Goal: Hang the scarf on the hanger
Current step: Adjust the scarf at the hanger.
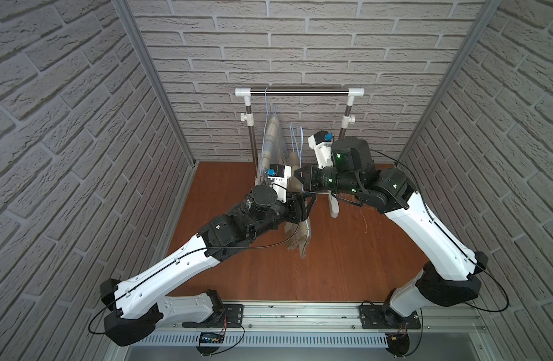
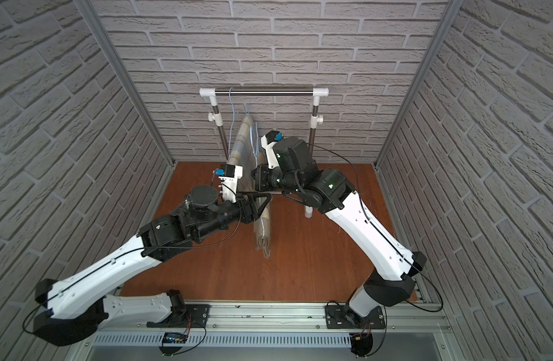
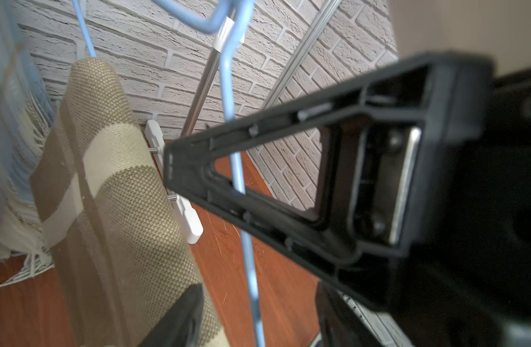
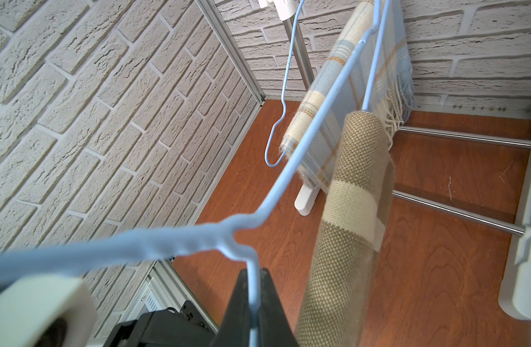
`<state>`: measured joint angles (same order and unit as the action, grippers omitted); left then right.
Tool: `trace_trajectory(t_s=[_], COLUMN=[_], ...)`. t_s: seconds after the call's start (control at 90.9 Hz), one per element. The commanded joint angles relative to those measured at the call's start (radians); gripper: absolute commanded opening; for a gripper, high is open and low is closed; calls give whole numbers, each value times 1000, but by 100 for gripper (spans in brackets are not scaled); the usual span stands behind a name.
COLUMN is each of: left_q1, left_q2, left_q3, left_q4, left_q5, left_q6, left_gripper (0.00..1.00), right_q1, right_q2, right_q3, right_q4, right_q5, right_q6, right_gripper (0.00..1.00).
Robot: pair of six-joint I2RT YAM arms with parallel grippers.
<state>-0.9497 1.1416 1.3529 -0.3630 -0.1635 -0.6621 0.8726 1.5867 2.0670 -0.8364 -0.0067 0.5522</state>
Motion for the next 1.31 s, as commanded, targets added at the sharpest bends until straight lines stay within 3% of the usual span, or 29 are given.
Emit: trace_trajectory(t_s=[0.0,0.077,0.121,0.275,0.385,0.693,1.001,1.078,1.177,1.298], left_q1=[22,41,61,101,113,120,121,125,139,164], left_q2=[-10,-5,4,39,40,38,35,32,30,32], left_q3=[6,10,18,33,32,61,139,152,176,229], left_q4=[55,55,47,32,39,37,-39,-53,-71,-99], left_q5=[6,9,34,90,102,117,83,76,76,86], left_q6=[-5,-2,-1,-9,-12,3,64,72,81,92], left_gripper=[45,19,13,13,0,0,0,0,0,0], right_q1=[14,15,15,17,17,15,8,1,-16,-55], right_q2=[-14,-17,-20,-27,-32,-25,-37,-54,-115,-261], right_q3=[31,24,18,10,1,-1,5,-9,-66,-247], right_q4=[109,112,112,121,118,111,85,80,68,114], right_q5=[10,7,7,6,7,-22,-14,-7,36,49], right_q6=[-18,-16,-14,-14,-13,-14,-25,-31,-15,19], right_gripper=[3,3,3,3,3,5,59,84,88,90])
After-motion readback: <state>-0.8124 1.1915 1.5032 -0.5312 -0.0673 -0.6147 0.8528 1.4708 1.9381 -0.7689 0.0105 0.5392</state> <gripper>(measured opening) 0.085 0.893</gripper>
